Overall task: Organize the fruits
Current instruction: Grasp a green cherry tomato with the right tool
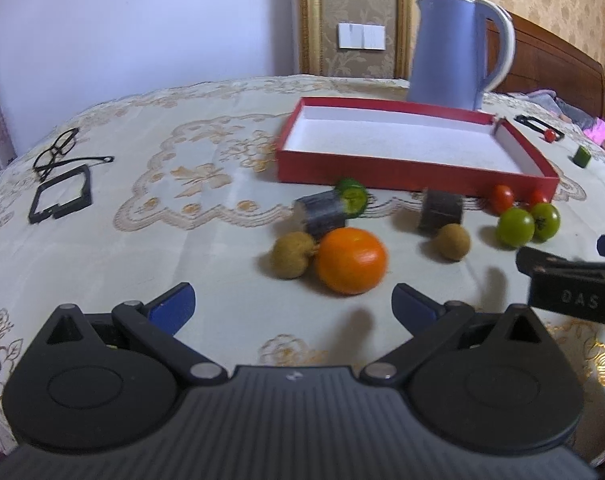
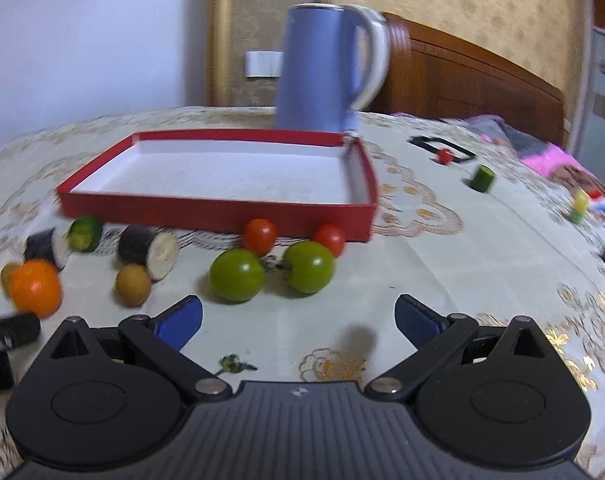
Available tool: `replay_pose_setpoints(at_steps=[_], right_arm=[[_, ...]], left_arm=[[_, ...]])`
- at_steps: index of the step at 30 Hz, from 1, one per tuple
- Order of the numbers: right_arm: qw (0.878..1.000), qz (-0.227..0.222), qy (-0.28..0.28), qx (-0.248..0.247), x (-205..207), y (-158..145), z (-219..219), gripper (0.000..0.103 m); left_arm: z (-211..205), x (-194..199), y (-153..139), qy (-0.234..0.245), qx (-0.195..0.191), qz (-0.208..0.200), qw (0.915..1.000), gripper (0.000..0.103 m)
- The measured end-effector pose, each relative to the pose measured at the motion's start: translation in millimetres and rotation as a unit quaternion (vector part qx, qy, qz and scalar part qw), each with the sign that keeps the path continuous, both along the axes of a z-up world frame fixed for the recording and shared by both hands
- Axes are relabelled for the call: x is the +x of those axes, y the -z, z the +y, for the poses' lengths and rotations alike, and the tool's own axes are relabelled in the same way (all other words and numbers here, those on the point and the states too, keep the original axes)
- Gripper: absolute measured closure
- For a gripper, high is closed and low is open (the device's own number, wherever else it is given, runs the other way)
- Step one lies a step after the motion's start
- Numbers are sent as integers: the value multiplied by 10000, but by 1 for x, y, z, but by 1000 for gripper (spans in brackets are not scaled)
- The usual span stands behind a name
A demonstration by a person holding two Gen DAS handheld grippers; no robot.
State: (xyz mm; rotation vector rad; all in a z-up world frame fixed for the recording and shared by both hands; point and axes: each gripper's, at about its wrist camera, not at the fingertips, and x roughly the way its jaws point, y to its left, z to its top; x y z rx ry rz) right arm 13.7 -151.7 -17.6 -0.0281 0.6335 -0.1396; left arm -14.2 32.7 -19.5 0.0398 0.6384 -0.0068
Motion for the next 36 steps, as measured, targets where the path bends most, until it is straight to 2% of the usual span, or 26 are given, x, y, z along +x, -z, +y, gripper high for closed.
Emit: replay_pose_setpoints(at_steps=[2,3,4,8,12,13,15,16,21,24,29,33,36], right_arm=[[9999,28,-99,-22,1,3,-1,3],[9999,15,-153,25,1,3,-2,9],[9997,17,-220,80,1,3,-4,11],[9995,5,-308,88,5,2,-6,19],[9990,63,-413,128,13,5,-1,42],[9989,84,-451,132,16,6,1,42],[9986,22,-532,71,18,5,5,53],[9982,11,-595,73,20,4,7,55],[9968,79,-788,112,26,7,15,56],[9961,66,-853,222,30,8,13,68],[9959,39,-837,340,29,8,10,69],[9947,-170,-897,477,23,-1,7,69],[9949,-488,-820,316,23,-15,4,69]], left_arm=[[7,0,0,-48,-133,45,9999,0],[9,0,0,-39,-188,49,9998,0],[11,0,0,-26,-221,27,9997,0],[6,2,1,70,-107,-71,9999,0],[8,6,8,114,-223,17,9997,0],[10,8,9,108,-240,32,9996,0],[10,9,11,92,-231,59,9997,0],[10,10,12,100,-230,62,9997,0],[10,10,13,179,-237,31,9996,0],[8,11,15,205,-218,25,9995,0],[10,10,17,245,-234,0,9994,0],[10,11,16,237,-280,-20,9993,0],[9,9,15,320,-399,-74,9987,0]])
